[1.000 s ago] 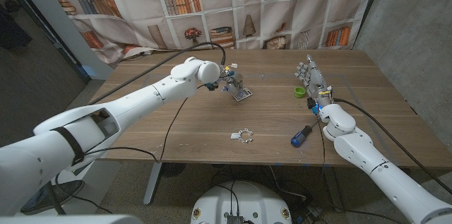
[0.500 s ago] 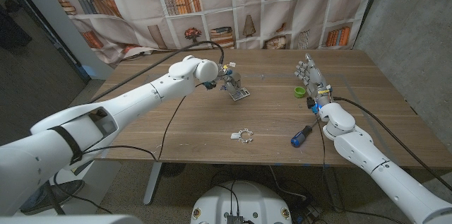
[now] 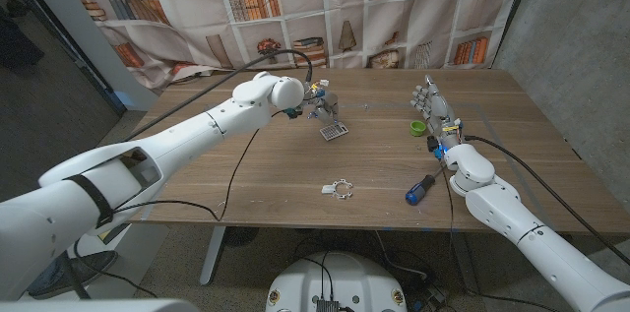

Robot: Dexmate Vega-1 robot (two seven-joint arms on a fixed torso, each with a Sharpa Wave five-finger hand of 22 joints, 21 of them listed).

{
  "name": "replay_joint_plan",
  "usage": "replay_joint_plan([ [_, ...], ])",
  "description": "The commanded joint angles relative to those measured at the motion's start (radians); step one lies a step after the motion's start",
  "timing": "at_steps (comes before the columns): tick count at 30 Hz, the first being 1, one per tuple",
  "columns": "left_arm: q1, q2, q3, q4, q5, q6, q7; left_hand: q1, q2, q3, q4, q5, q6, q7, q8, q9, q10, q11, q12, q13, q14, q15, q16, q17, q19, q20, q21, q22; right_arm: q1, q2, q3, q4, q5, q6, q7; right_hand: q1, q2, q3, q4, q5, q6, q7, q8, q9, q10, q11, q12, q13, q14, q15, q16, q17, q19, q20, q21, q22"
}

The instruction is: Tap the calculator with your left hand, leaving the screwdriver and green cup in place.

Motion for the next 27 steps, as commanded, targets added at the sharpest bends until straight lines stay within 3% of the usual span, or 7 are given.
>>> replay_joint_plan([
  [1,0.015,0.022,-0.028,-0.062,0.009,0.03,0.006,0.004,-0.007,0.008,0.001,-0.001,0.0,0.005,0.001,0.002,0.0,-0.01,-0.007,-0.001,0.0,-0.007,-0.002,0.002,0.0,-0.071,0.005,0.002,-0.008,0.001,0.005,0.001,0.0,0.014,0.001,-0.002,0.008,0.002,-0.003,-0.003,0.005,0.001,-0.001,0.004,0.006,-0.001,-0.003,0.002,0.002,0.003,-0.002,0.002,0.01,-0.012,-0.004,0.002],
  [27,0.067,0.07,-0.098,-0.192,0.033,0.089,0.052,-0.003,-0.009,0.006,0.004,-0.009,0.0,-0.003,0.003,0.003,0.0,-0.01,-0.012,-0.014,-0.001,-0.006,-0.007,0.0,-0.004,-0.07,0.004,0.0,-0.022,-0.006,0.012,-0.005,0.007,0.038,0.026,-0.003,0.009,0.002,-0.004,-0.003,0.005,0.0,-0.001,0.004,0.008,-0.001,-0.003,0.003,0.003,0.004,-0.002,0.002,0.012,-0.012,-0.008,0.002],
])
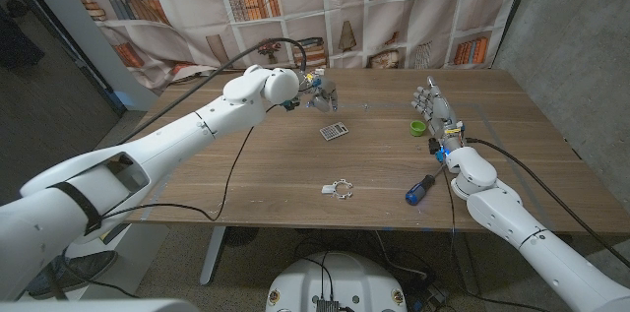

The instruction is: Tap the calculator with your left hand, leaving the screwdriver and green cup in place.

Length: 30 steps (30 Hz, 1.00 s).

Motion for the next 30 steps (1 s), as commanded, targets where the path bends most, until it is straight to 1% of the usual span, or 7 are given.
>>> replay_joint_plan([
  [1,0.022,0.022,-0.026,-0.059,0.019,0.02,0.02,-0.01,-0.005,0.005,0.005,-0.004,-0.001,-0.005,0.002,0.002,0.003,-0.012,-0.01,-0.018,0.002,-0.004,0.002,0.003,-0.004,-0.07,0.004,-0.001,-0.001,-0.004,0.002,-0.004,0.001,0.006,0.009,0.0,0.005,0.002,-0.004,-0.003,0.005,0.0,-0.001,0.004,0.008,0.0,-0.004,0.003,0.001,0.005,-0.002,0.002,0.005,-0.019,-0.001,0.002],
  [7,0.04,0.025,-0.045,-0.075,0.012,0.021,0.04,-0.023,-0.001,-0.01,0.012,-0.021,-0.006,-0.013,0.001,0.003,0.001,-0.016,-0.03,-0.052,0.001,-0.005,-0.014,-0.018,-0.012,-0.07,0.001,-0.01,-0.001,-0.004,0.002,-0.004,-0.001,0.008,0.009,0.0,0.005,0.001,-0.005,-0.003,0.005,0.0,-0.001,0.004,0.011,0.002,-0.003,0.003,0.002,0.004,-0.002,0.002,0.006,-0.019,-0.002,0.002],
  [9,0.049,0.026,-0.053,-0.077,0.004,0.017,0.056,-0.071,-0.005,-0.066,0.029,-0.092,-0.026,-0.024,-0.001,0.006,0.01,-0.009,-0.164,-0.287,-0.008,-0.01,-0.076,-0.095,-0.037,-0.068,-0.011,-0.049,-0.001,-0.002,0.002,-0.003,0.001,0.008,0.009,0.0,0.005,0.001,-0.005,-0.003,0.005,-0.001,-0.001,0.004,0.011,0.002,-0.003,0.003,0.002,0.005,-0.002,0.002,0.006,-0.019,-0.002,0.002],
  [15,0.084,0.026,-0.09,-0.078,-0.042,0.005,0.123,-0.168,-0.028,-0.141,0.069,-0.234,-0.093,-0.038,-0.002,0.011,-0.178,0.029,-0.309,-0.443,-0.099,-0.017,-0.308,-0.365,-0.197,-0.034,-0.073,-0.082,-0.004,0.0,0.004,-0.004,-0.001,0.014,0.006,0.0,0.006,0.001,-0.006,-0.003,0.006,0.0,-0.001,0.004,0.01,0.001,-0.003,0.003,0.002,0.004,-0.002,0.002,0.006,-0.019,-0.003,0.002],
  [19,0.116,0.027,-0.122,-0.082,-0.081,0.0,0.186,-0.252,0.003,-0.112,0.131,-0.306,-0.147,-0.041,0.004,0.007,-0.323,0.065,-0.449,-0.554,-0.283,0.048,-0.507,-0.531,-0.373,0.071,-0.183,-0.093,-0.007,-0.003,0.006,-0.008,-0.005,0.018,0.005,0.0,0.006,0.001,-0.006,-0.003,0.006,-0.001,-0.001,0.004,0.009,0.001,-0.004,0.003,0.002,0.004,-0.002,0.002,0.006,-0.018,-0.003,0.002],
  [23,0.147,0.023,-0.152,-0.081,-0.122,-0.005,0.252,-0.317,-0.004,-0.085,0.174,-0.357,-0.175,-0.038,0.014,0.001,-0.474,0.079,-0.578,-0.578,-0.473,0.096,-0.652,-0.622,-0.501,0.134,-0.297,-0.096,-0.009,-0.004,0.007,-0.009,-0.005,0.017,0.003,0.0,0.006,0.001,-0.006,-0.003,0.006,-0.001,-0.001,0.004,0.01,0.0,-0.004,0.003,0.002,0.004,-0.002,0.002,0.008,-0.019,-0.004,0.002],
  [30,0.227,0.005,-0.227,-0.063,-0.246,-0.045,0.411,-0.514,-0.082,-0.182,0.292,-0.441,-0.302,-0.03,0.008,-0.004,-0.646,0.12,-0.746,-0.572,-0.69,0.171,-0.768,-0.652,-0.638,0.21,-0.462,-0.094,-0.003,0.0,0.007,-0.004,-0.005,0.021,0.006,0.0,0.006,0.001,-0.007,-0.003,0.007,-0.002,-0.001,0.004,0.013,0.001,-0.003,0.003,0.004,0.002,-0.002,0.002,0.008,-0.019,-0.005,0.002],
])
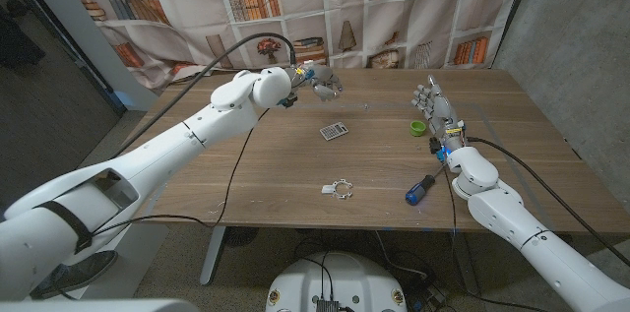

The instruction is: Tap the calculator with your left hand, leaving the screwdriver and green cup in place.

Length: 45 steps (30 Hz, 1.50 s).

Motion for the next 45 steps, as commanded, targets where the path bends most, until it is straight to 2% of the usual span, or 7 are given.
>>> replay_joint_plan([
  [1,0.117,-0.021,-0.111,0.014,-0.172,-0.047,0.228,-0.093,-0.046,-0.049,0.048,-0.018,-0.067,0.003,0.0,0.0,-0.094,0.018,-0.09,0.005,-0.125,0.048,-0.061,-0.006,-0.056,0.036,-0.081,0.004,0.004,0.003,0.001,0.003,-0.003,0.006,0.001,0.0,0.006,0.001,-0.007,-0.003,0.007,-0.003,-0.001,0.004,0.009,-0.003,-0.003,0.003,0.004,0.003,-0.002,0.002,0.008,-0.019,-0.005,0.003],
  [5,0.164,-0.041,-0.163,0.036,-0.278,-0.076,0.307,-0.156,-0.065,-0.089,0.067,-0.012,-0.119,0.015,-0.001,-0.001,-0.181,0.069,-0.161,0.008,-0.208,0.083,-0.096,-0.004,-0.063,0.045,-0.125,0.007,0.01,0.005,-0.002,0.012,-0.004,0.014,0.01,0.0,0.006,0.001,-0.008,-0.003,0.007,-0.003,-0.001,0.004,0.01,-0.003,-0.002,0.003,0.004,0.002,-0.002,0.002,0.009,-0.019,-0.005,0.003],
  [13,0.231,-0.063,-0.245,0.067,-0.475,-0.123,0.397,-0.227,-0.062,-0.129,0.073,-0.005,-0.194,0.039,-0.002,-0.003,-0.2,0.113,-0.213,0.012,-0.187,0.124,-0.087,0.002,0.004,0.044,-0.136,0.013,0.02,0.008,-0.007,0.021,-0.004,0.02,0.023,-0.001,0.006,0.001,-0.008,-0.003,0.007,-0.005,-0.001,0.004,0.013,-0.005,-0.002,0.003,0.006,0.002,-0.001,0.002,0.01,-0.019,-0.006,0.003],
  [24,0.307,-0.061,-0.321,0.073,-0.644,-0.184,0.498,-0.258,-0.056,-0.149,0.066,-0.001,-0.194,0.049,0.011,-0.006,-0.203,0.121,-0.247,0.014,-0.192,0.122,-0.087,0.006,0.014,0.043,-0.156,0.015,0.034,0.011,-0.014,0.035,-0.003,0.038,0.05,-0.002,0.006,0.0,-0.009,-0.003,0.008,-0.008,-0.001,0.004,0.014,-0.006,-0.002,0.003,0.006,0.0,-0.001,0.002,0.012,-0.019,-0.008,0.003],
  [31,0.344,-0.055,-0.34,0.078,-0.702,-0.222,0.538,-0.28,-0.055,-0.168,0.056,0.002,-0.19,0.047,0.015,-0.009,-0.291,0.128,-0.32,0.017,-0.367,0.137,-0.158,0.007,-0.117,0.076,-0.231,0.015,0.036,0.01,-0.016,0.031,-0.004,0.042,0.056,-0.003,0.006,-0.001,-0.009,-0.003,0.008,-0.008,0.0,0.004,0.014,-0.008,-0.002,0.003,0.008,0.0,-0.001,0.002,0.012,-0.018,-0.008,0.003],
  [34,0.361,-0.052,-0.349,0.08,-0.725,-0.242,0.55,-0.29,-0.054,-0.18,0.051,0.005,-0.213,0.037,0.008,-0.01,-0.345,0.13,-0.361,0.018,-0.472,0.137,-0.21,0.005,-0.223,0.119,-0.288,0.015,0.036,0.01,-0.015,0.028,-0.004,0.044,0.056,-0.003,0.005,-0.001,-0.009,-0.003,0.008,-0.008,0.0,0.004,0.014,-0.007,-0.002,0.003,0.008,0.0,-0.001,0.002,0.013,-0.018,-0.008,0.003],
  [45,0.426,-0.082,-0.385,0.145,-0.817,-0.381,0.595,-0.305,-0.071,-0.209,0.042,0.01,-0.343,0.039,-0.012,-0.012,-0.463,0.129,-0.422,0.018,-0.6,0.127,-0.289,-0.003,-0.353,0.127,-0.371,0.014,0.026,0.004,-0.014,0.012,-0.015,0.053,0.053,-0.005,0.005,-0.002,-0.01,-0.003,0.007,-0.01,-0.001,0.004,0.015,-0.007,-0.002,0.003,0.009,-0.001,-0.001,0.002,0.014,-0.017,-0.009,0.003],
])
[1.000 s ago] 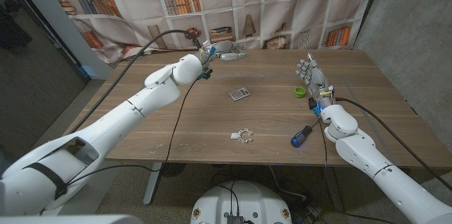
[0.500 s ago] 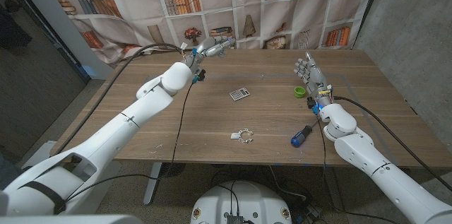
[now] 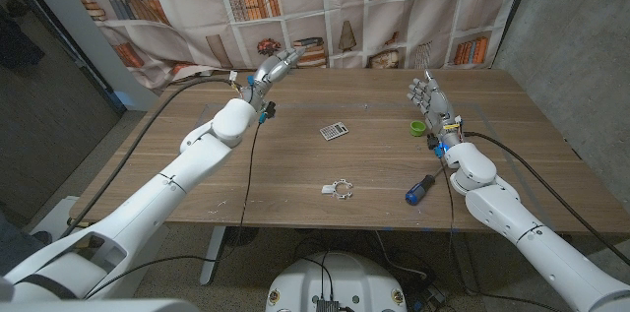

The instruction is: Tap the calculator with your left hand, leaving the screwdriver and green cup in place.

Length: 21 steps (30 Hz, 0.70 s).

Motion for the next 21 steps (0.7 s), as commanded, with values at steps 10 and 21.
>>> replay_joint_plan([
  [10,0.06,-0.038,-0.043,0.094,-0.146,-0.141,0.061,-0.009,-0.012,-0.013,-0.004,0.009,-0.012,0.003,0.006,0.001,-0.014,0.001,-0.011,0.0,-0.024,-0.013,-0.019,-0.004,-0.048,-0.006,-0.031,0.001,-0.005,-0.019,0.004,-0.043,-0.003,-0.019,-0.002,-0.006,0.004,0.001,-0.006,-0.003,0.002,-0.005,-0.001,0.004,0.012,-0.003,-0.001,0.003,0.01,-0.001,-0.001,0.002,0.009,-0.012,-0.004,0.003],
  [21,0.056,-0.044,-0.031,0.086,-0.143,-0.134,0.085,-0.008,-0.013,-0.016,-0.006,0.011,0.001,0.009,0.015,0.001,-0.004,0.005,-0.009,0.0,-0.025,-0.014,-0.023,-0.006,-0.061,-0.012,-0.043,0.0,0.032,-0.012,-0.004,-0.005,0.007,-0.017,0.032,-0.006,0.004,0.001,-0.007,-0.003,0.002,-0.005,-0.001,0.004,0.014,-0.002,-0.001,0.003,0.01,0.0,-0.001,0.002,0.01,-0.012,-0.005,0.003],
])
